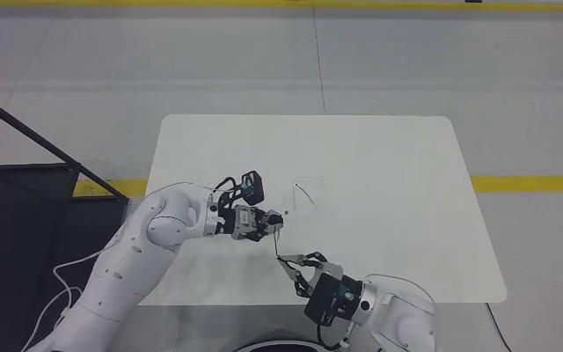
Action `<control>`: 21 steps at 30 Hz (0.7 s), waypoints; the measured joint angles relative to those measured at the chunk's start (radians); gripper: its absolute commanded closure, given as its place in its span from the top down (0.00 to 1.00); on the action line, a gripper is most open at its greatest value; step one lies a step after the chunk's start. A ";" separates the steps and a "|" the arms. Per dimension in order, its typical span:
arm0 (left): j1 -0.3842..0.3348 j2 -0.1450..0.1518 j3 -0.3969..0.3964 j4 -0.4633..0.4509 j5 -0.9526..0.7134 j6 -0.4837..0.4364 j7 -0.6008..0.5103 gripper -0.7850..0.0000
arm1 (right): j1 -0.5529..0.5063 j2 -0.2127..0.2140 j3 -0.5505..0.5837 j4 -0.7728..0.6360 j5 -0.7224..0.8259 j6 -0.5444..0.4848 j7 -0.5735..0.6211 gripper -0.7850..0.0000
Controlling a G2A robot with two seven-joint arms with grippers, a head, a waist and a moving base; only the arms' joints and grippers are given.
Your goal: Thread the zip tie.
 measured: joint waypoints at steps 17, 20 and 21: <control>-0.014 0.006 0.012 0.015 -0.016 -0.007 0.016 0.00 | -0.029 0.018 0.018 0.005 -0.036 0.038 -0.077 0.00; -0.014 0.006 0.012 0.015 -0.016 -0.007 0.016 0.00 | -0.029 0.018 0.018 0.005 -0.036 0.038 -0.077 0.00; -0.014 0.006 0.012 0.015 -0.016 -0.007 0.016 0.00 | -0.029 0.018 0.018 0.005 -0.036 0.037 -0.077 0.00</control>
